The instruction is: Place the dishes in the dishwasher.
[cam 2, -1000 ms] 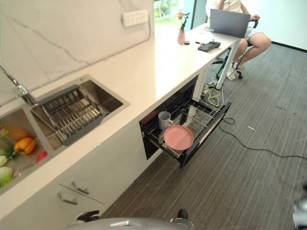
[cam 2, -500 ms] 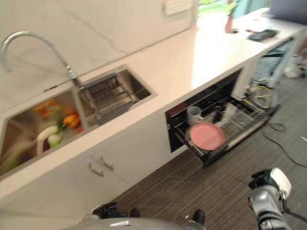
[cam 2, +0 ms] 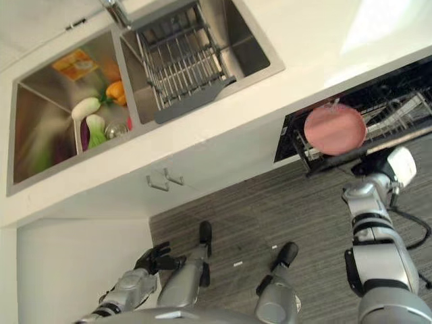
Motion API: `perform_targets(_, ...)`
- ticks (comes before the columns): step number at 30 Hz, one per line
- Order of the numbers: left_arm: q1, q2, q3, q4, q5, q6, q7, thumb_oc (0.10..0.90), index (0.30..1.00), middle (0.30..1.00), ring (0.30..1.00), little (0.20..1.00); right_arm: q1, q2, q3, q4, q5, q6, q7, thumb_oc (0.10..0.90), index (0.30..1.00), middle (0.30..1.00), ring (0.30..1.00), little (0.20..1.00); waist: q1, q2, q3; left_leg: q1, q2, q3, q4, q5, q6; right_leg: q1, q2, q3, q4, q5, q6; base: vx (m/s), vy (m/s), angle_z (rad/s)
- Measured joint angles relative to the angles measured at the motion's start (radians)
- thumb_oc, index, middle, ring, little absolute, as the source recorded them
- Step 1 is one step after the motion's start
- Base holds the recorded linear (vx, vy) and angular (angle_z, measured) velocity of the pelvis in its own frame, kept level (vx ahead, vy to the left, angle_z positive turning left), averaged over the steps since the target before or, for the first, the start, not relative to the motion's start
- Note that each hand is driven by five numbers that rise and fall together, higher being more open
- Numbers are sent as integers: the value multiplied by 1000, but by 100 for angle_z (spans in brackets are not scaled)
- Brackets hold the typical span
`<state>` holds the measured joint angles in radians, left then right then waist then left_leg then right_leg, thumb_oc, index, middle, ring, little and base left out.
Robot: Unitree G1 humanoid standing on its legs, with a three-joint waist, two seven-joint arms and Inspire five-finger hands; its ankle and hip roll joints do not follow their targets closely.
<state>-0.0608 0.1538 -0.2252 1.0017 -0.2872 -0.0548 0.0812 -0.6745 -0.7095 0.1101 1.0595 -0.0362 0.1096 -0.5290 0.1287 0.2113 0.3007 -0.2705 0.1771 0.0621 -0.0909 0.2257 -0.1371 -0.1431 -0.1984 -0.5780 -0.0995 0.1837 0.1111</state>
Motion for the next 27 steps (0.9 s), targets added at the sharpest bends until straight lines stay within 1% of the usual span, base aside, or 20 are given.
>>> perform_targets(1, 0, 2, -9, -16, -3, -1, 0, 800, 900, 900, 900, 900, -31, -15, 17, 0, 0, 13, 5, 400, 300, 300, 300, 300, 8, 3, 6, -7, 0, -5, 0, 0, -1, -3, 1, -5, 0, -1, -2, -22, 23, 15)
perform_targets(2, 0, 10, -33, -35, -9, -1, -1, 800, 900, 900, 900, 900, -67, -35, 60, 1, -1, 29, 10, 400, 300, 300, 300, 300, 11, 9, 10, -24, 0, -19, 0, 2, -2, -12, 3, -20, 0, -2, -4, -24, 19, 20)
perform_targets(3, -1, 13, -36, -40, -10, -2, -3, 800, 900, 900, 900, 900, -82, -38, 71, 1, -1, 29, 14, 400, 300, 300, 300, 300, 14, 8, 12, -30, 1, -23, 0, 4, -3, -16, 4, -23, 1, -2, -4, -24, 17, 21)
perform_targets(5, -9, 19, -36, -40, -17, -6, -6, 800, 900, 900, 900, 900, -113, -40, 129, -4, -2, 31, 29, 400, 300, 300, 300, 300, 32, -1, 22, -34, 0, -28, 0, 6, -5, -13, 6, -30, 1, -3, -4, -24, 8, 10)
perform_targets(7, -15, 24, -33, -40, -18, -11, -11, 800, 900, 900, 900, 900, -148, -39, 150, -3, -3, 31, 53, 400, 300, 300, 300, 300, 40, -6, 26, -45, 0, -44, 0, 7, -6, -14, 7, -43, 1, -6, -5, -9, 21, 17)
perform_targets(8, -30, 24, -24, -12, -19, -19, -21, 800, 900, 900, 900, 900, -172, -43, 199, -4, -7, 34, 60, 400, 300, 300, 300, 300, 45, -13, 31, -51, 0, -51, 1, 8, -6, -14, 9, -51, 1, -7, -5, -4, 28, 21)
perform_targets(9, -40, 24, -16, 8, -19, -24, -24, 800, 900, 900, 900, 900, -185, -37, 218, -3, -10, 42, 66, 400, 300, 300, 300, 300, 49, -19, 36, -50, 1, -52, 1, 8, -6, -13, 9, -51, 1, -7, -5, -3, 43, 12)
perform_targets(10, -60, 25, 0, 34, -19, -25, -27, 800, 900, 900, 900, 900, -185, -35, 224, 3, -12, 46, 69, 400, 300, 300, 300, 300, 52, -30, 43, -50, 0, -53, 0, 8, -6, -11, 9, -52, 0, -8, -4, 1, 44, 2)
perform_targets(13, -110, 35, 37, 125, -15, -27, -40, 800, 900, 900, 900, 900, -184, -11, 254, -23, -46, 34, 82, 400, 300, 300, 300, 300, 50, -44, 52, -50, 1, -52, 0, 8, -6, -12, 9, -49, 0, -9, -3, 1, 13, 0)
perform_targets(14, -110, 41, 39, 131, -15, -27, -44, 800, 900, 900, 900, 900, -182, -6, 265, -26, -52, 31, 87, 464, 396, 396, 396, 396, 49, -45, 53, -50, 1, -51, 0, 8, -6, -14, 9, -47, 0, -12, 0, 0, 0, 0)
perform_targets(15, -110, 43, 51, 141, -15, -24, -47, 800, 900, 900, 900, 900, -176, 8, 263, -29, -66, 27, 91, 800, 900, 900, 900, 900, 49, -45, 53, -50, 1, -51, 0, 8, -6, -14, 10, -46, 0, -12, 1, 0, 0, 0)
perform_targets(16, -110, 43, 56, 141, -15, -21, -47, 800, 900, 900, 900, 900, -158, 11, 251, -45, -85, 21, 90, 800, 900, 900, 900, 900, 52, -46, 53, -49, 2, -51, 0, 8, -6, -13, 10, -46, 0, -12, 0, 0, 0, 0)
perform_targets(18, -107, 44, 58, 143, -15, -18, -46, 800, 900, 900, 900, 900, -80, 47, 222, -111, -128, -23, 92, 800, 900, 900, 900, 900, 52, -51, 57, -47, 3, -51, 0, 8, -6, -10, 11, -47, 0, -10, -3, 0, 0, 0)
perform_targets(20, -106, 44, 66, 145, -14, -15, -46, 800, 900, 900, 900, 900, 24, 105, 211, -154, -152, -49, 87, 800, 900, 900, 900, 900, 51, -61, 63, -39, 3, -49, 1, 8, -6, -1, 11, -48, 1, -10, -3, 15, 8, 2)
perform_targets(21, -106, 45, 75, 145, -13, -10, -49, 800, 900, 900, 900, 900, 70, 142, 204, -157, -159, -61, 102, 800, 900, 900, 900, 900, 56, -66, 66, -28, 0, -49, 1, 8, -6, 11, 8, -50, 1, -12, -3, 33, 8, 8)
perform_targets(23, -107, 45, 88, 152, 8, 10, -63, 800, 900, 900, 900, 900, 207, 213, 200, -140, -161, -87, 132, 800, 900, 900, 900, 900, 46, -81, 71, -5, -2, -47, 1, 5, -6, 37, 1, -54, 1, -20, 3, 27, -8, 10)
perform_targets(24, -106, 46, 94, 158, 20, 17, -67, 800, 900, 900, 900, 900, 243, 234, 185, -138, -164, -99, 140, 800, 900, 900, 900, 900, 46, -85, 70, 1, -3, -46, 0, 1, -3, 45, -1, -54, 1, -21, 5, 40, -15, 1)
perform_targets(25, -103, 55, 96, 178, 24, 25, -68, 800, 900, 900, 900, 900, 319, 270, 184, -126, -166, -103, 152, 800, 900, 900, 900, 900, 34, -105, 68, 15, -5, -39, 1, -4, -3, 54, -3, -49, 1, -24, 8, 67, -21, -5)
perform_targets(26, -100, 60, 130, 199, 26, 37, -72, 800, 900, 900, 900, 900, 368, 304, 157, -97, -167, -113, 168, 800, 900, 900, 900, 900, 23, -123, 64, 31, -6, -34, 0, -13, -2, 69, -5, -47, 1, -27, 11, 77, -35, -14)
perform_targets(27, -95, 69, 136, 210, 24, 45, -72, 800, 900, 900, 900, 900, 418, 322, 143, -79, -166, -110, 177, 800, 900, 900, 900, 900, 11, -140, 61, 46, -5, -25, 1, -19, -4, 77, -6, -40, 1, -29, 13, 71, -45, -15)
